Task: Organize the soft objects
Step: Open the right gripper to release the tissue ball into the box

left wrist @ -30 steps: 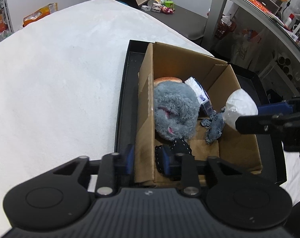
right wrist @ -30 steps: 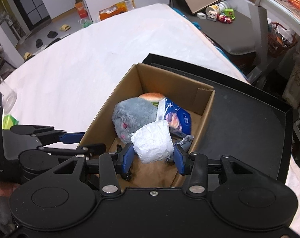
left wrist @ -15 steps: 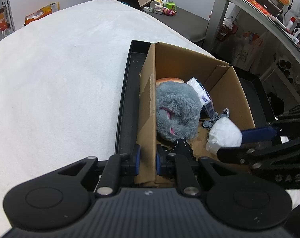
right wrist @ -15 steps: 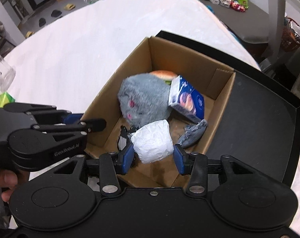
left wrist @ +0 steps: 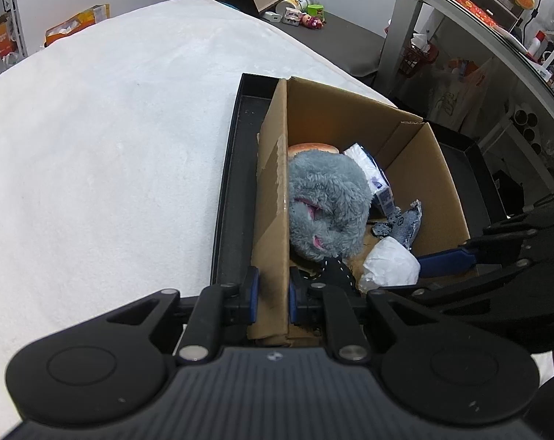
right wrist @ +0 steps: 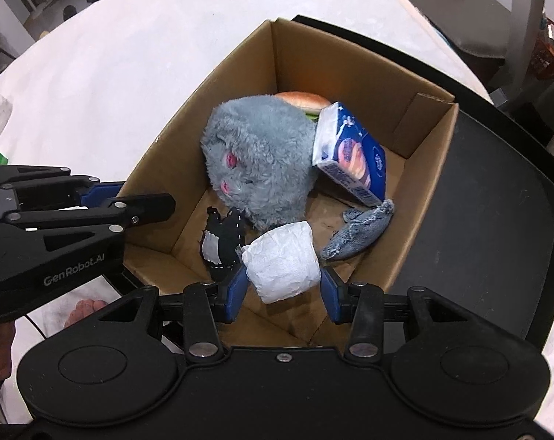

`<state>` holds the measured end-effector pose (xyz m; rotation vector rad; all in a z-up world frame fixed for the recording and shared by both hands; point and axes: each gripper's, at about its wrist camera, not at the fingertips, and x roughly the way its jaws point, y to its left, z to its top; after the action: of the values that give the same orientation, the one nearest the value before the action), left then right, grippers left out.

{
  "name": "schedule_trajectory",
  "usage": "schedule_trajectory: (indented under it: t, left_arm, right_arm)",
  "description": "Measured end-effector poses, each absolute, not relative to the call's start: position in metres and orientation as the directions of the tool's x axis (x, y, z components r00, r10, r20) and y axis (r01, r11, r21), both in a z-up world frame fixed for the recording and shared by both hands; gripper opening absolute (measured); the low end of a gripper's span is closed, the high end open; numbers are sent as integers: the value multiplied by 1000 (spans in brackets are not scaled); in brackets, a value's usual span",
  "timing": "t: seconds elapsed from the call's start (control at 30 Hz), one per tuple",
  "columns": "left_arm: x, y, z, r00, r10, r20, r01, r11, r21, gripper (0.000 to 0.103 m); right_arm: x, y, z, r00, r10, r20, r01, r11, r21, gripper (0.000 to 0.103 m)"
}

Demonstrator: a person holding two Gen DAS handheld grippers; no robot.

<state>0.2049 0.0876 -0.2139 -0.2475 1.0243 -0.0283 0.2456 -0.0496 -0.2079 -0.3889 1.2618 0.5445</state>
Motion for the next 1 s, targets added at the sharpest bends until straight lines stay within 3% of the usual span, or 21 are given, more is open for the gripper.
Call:
schedule_trajectory:
  t: [0.43,1.0]
  left_arm:
    - [207,87,-215,512,-136,-848,-95,972,-214,14]
    - [209,79,-203,471,-105,-876,-69,985,-155,15]
  right_arm:
    - [251,-43,-202,227,143,-963,-572,820,-13,48]
    - [245,-98,-157,318,243,-916,-479,875,66,50]
